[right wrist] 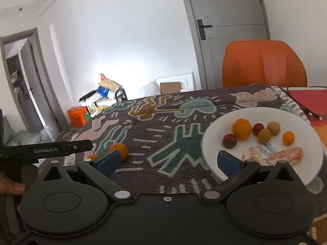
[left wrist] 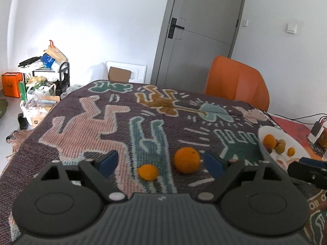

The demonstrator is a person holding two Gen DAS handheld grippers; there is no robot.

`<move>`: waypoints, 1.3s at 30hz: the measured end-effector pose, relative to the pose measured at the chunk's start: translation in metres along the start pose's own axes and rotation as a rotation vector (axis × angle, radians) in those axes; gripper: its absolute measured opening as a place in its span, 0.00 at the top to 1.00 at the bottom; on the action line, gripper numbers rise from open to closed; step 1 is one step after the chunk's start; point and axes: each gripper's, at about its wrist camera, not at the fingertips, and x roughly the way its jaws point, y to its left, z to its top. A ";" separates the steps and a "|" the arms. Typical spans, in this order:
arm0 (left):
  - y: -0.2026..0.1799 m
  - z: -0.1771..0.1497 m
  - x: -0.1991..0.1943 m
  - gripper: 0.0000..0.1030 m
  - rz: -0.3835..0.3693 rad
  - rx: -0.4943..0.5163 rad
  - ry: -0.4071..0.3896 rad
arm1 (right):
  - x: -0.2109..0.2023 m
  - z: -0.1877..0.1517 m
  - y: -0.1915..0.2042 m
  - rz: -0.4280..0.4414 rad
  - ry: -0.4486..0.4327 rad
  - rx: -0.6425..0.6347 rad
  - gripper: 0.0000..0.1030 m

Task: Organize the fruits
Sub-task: 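Move both open tools back toward the two remaining oranges, then grasp a small orange with the left tool while the right tool grasps a larger orange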

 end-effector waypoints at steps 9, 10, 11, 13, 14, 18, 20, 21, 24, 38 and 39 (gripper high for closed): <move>0.010 -0.009 0.013 0.43 -0.005 -0.026 0.042 | 0.014 0.003 0.025 0.029 0.023 -0.075 0.04; 0.011 -0.009 0.015 0.45 -0.005 -0.030 0.046 | 0.016 0.004 0.026 0.035 0.027 -0.076 0.04; 0.012 -0.009 0.017 0.47 -0.007 -0.033 0.050 | 0.018 0.004 0.027 0.042 0.031 -0.074 0.04; 0.012 -0.010 0.020 0.48 -0.008 -0.035 0.055 | 0.022 0.005 0.031 0.052 0.040 -0.073 0.04; 0.012 -0.010 0.022 0.49 -0.005 -0.032 0.058 | 0.024 0.006 0.033 0.057 0.043 -0.078 0.04; 0.014 -0.009 0.031 0.59 -0.002 -0.045 0.078 | 0.034 0.007 0.039 0.076 0.069 -0.084 0.08; 0.014 -0.010 0.036 0.64 0.005 -0.048 0.095 | 0.039 0.007 0.041 0.076 0.080 -0.087 0.09; 0.015 -0.011 0.039 0.71 0.014 -0.047 0.108 | 0.041 0.007 0.042 0.076 0.084 -0.085 0.09; 0.018 -0.012 0.040 0.74 0.026 -0.058 0.099 | 0.047 0.007 0.043 0.082 0.099 -0.079 0.10; 0.030 -0.007 0.013 0.74 0.004 -0.082 0.048 | 0.076 0.009 0.058 0.108 0.146 -0.092 0.29; 0.032 -0.006 0.011 0.74 0.004 -0.085 0.044 | 0.079 0.009 0.060 0.111 0.150 -0.094 0.30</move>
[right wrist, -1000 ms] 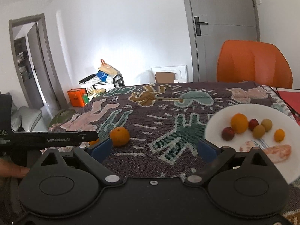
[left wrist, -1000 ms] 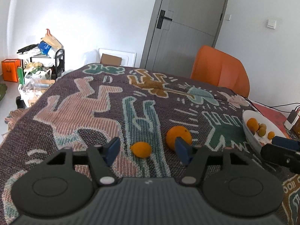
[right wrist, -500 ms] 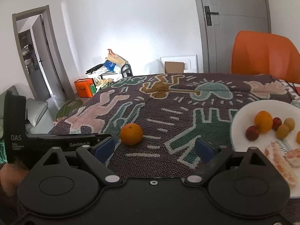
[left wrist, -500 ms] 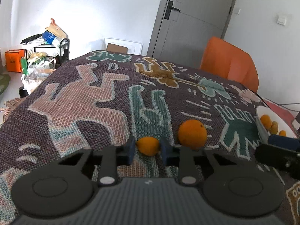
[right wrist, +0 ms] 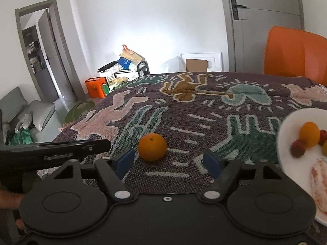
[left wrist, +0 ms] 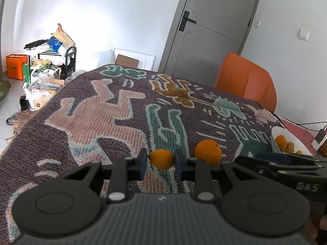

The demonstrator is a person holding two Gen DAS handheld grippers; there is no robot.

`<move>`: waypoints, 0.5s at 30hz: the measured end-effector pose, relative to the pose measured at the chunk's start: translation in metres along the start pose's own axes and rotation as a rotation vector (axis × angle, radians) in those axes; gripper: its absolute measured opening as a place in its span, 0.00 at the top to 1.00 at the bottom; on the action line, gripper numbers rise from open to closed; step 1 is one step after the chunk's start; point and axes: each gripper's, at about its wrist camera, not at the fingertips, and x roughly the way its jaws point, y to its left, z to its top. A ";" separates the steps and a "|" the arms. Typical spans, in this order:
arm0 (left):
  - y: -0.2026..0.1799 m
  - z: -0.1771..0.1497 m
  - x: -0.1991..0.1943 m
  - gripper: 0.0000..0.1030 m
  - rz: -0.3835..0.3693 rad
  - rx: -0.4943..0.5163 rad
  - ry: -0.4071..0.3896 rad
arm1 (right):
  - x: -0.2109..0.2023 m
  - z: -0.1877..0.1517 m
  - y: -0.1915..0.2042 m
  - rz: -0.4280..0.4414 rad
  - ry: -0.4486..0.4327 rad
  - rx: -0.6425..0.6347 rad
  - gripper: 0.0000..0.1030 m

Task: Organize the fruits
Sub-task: 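Grasp a small orange with the left tool while the right tool grasps a larger orange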

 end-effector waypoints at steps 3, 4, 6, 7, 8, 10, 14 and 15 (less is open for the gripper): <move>0.005 0.001 -0.006 0.74 0.004 -0.009 -0.013 | 0.009 0.003 0.003 0.012 0.011 0.001 0.31; 0.007 0.001 -0.008 0.74 0.005 -0.011 -0.017 | 0.012 0.003 0.005 0.014 0.015 -0.002 0.32; 0.012 0.002 -0.012 0.74 0.011 -0.017 -0.024 | 0.019 0.004 0.008 0.022 0.027 -0.003 0.35; 0.014 0.002 -0.014 0.74 0.013 -0.020 -0.026 | 0.022 0.005 0.009 0.025 0.032 -0.001 0.37; 0.017 0.002 -0.015 0.74 0.013 -0.024 -0.029 | 0.025 0.006 0.011 0.024 0.036 0.001 0.38; 0.022 0.003 -0.019 0.74 0.017 -0.031 -0.035 | 0.032 0.007 0.013 0.013 0.049 0.002 0.38; 0.029 0.003 -0.024 0.74 0.021 -0.039 -0.042 | 0.042 0.010 0.020 0.016 0.058 -0.001 0.38; 0.030 0.003 -0.026 0.74 0.022 -0.039 -0.043 | 0.045 0.010 0.021 0.015 0.060 -0.003 0.38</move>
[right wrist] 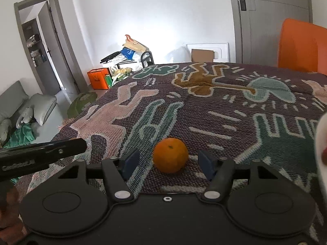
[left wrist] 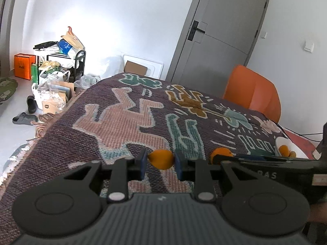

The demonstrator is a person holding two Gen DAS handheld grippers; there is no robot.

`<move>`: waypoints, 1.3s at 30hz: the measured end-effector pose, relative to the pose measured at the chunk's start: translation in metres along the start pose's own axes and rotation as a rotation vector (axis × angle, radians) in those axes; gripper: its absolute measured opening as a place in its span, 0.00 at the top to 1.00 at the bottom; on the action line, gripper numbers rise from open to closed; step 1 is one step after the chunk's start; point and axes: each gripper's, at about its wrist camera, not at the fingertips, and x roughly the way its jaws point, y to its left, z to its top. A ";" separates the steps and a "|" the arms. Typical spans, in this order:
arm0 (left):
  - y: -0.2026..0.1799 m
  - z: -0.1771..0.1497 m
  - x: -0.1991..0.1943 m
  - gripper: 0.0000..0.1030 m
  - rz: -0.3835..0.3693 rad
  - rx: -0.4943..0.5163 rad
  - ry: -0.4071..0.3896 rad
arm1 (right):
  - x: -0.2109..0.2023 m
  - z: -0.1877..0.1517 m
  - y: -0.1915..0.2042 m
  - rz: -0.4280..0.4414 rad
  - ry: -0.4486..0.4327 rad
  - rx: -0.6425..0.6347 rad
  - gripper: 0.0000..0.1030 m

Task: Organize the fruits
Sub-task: 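Grasp a small orange with the left tool while the right tool grasps a larger orange, then carry both oranges over the white plate and open both tools to drop them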

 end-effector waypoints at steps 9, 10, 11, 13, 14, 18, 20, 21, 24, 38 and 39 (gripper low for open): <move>-0.003 0.001 -0.004 0.74 -0.015 0.009 -0.004 | 0.008 -0.002 -0.001 -0.020 0.018 0.014 0.63; -0.005 0.001 -0.003 0.74 -0.018 0.015 -0.004 | 0.005 -0.003 -0.002 -0.020 0.011 0.016 0.63; -0.007 0.001 -0.003 0.74 -0.022 0.018 -0.004 | 0.001 -0.003 -0.003 -0.021 0.003 0.021 0.64; -0.013 0.002 -0.002 0.74 -0.031 0.025 -0.007 | -0.009 -0.004 -0.007 -0.017 -0.012 0.036 0.64; -0.015 0.003 -0.002 0.74 -0.035 0.029 -0.008 | -0.013 -0.004 -0.009 -0.016 -0.019 0.041 0.64; -0.030 0.003 0.001 0.74 -0.060 0.044 -0.010 | -0.033 -0.003 -0.020 -0.028 -0.057 0.062 0.64; -0.037 0.003 0.002 0.74 -0.075 0.054 -0.009 | -0.042 -0.003 -0.026 -0.041 -0.075 0.069 0.64; -0.042 0.004 0.003 0.74 -0.082 0.062 -0.010 | -0.047 -0.003 -0.030 -0.046 -0.084 0.077 0.64; -0.056 0.004 0.004 0.74 -0.107 0.084 -0.010 | -0.059 -0.005 -0.043 -0.067 -0.103 0.095 0.64; -0.119 0.000 0.017 0.74 -0.216 0.158 0.004 | -0.102 -0.019 -0.088 -0.156 -0.149 0.148 0.64; -0.123 -0.001 0.018 0.74 -0.223 0.162 0.006 | -0.105 -0.020 -0.091 -0.163 -0.153 0.152 0.64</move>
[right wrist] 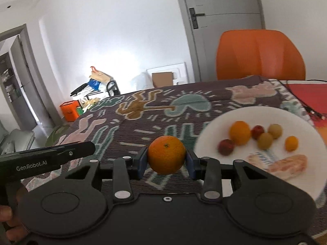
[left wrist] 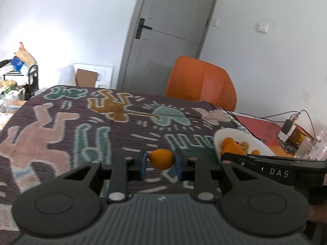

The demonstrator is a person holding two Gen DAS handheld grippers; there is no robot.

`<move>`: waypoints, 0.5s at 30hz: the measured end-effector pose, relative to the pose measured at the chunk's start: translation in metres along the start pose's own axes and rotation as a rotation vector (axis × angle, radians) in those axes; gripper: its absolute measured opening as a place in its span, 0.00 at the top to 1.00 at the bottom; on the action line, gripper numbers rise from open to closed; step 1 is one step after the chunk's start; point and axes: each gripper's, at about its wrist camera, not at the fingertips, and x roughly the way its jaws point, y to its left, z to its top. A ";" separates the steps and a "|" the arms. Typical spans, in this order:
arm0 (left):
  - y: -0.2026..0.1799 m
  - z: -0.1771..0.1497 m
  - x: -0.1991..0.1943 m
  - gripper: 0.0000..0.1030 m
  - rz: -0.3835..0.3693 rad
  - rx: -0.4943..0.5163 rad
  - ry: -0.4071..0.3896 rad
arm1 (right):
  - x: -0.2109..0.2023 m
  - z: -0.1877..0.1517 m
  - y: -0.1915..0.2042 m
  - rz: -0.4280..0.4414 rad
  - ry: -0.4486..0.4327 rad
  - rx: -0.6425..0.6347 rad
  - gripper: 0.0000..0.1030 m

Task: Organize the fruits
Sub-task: 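Carry both oranges over the white plate and open both tools to drop them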

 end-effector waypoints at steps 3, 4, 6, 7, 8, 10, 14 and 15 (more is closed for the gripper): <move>-0.012 0.001 0.005 0.74 -0.022 0.016 0.005 | -0.006 0.000 -0.011 -0.019 -0.008 0.014 0.64; -0.015 0.002 0.006 0.74 -0.030 0.021 0.005 | -0.008 0.000 -0.015 -0.026 -0.011 0.018 0.64; -0.023 0.003 0.009 0.74 -0.043 0.028 0.005 | -0.012 0.000 -0.021 -0.041 -0.016 0.025 0.64; -0.026 0.004 0.011 0.74 -0.050 0.032 0.004 | -0.014 0.000 -0.025 -0.048 -0.018 0.028 0.63; -0.030 0.004 0.013 0.74 -0.055 0.034 0.006 | -0.016 0.001 -0.029 -0.053 -0.020 0.030 0.64; -0.036 0.005 0.016 0.74 -0.066 0.040 0.008 | -0.018 0.001 -0.036 -0.069 -0.023 0.036 0.64; -0.049 0.007 0.024 0.74 -0.083 0.054 0.013 | -0.022 0.001 -0.052 -0.090 -0.028 0.052 0.64; -0.052 0.007 0.025 0.74 -0.088 0.059 0.013 | -0.023 0.001 -0.056 -0.096 -0.027 0.056 0.63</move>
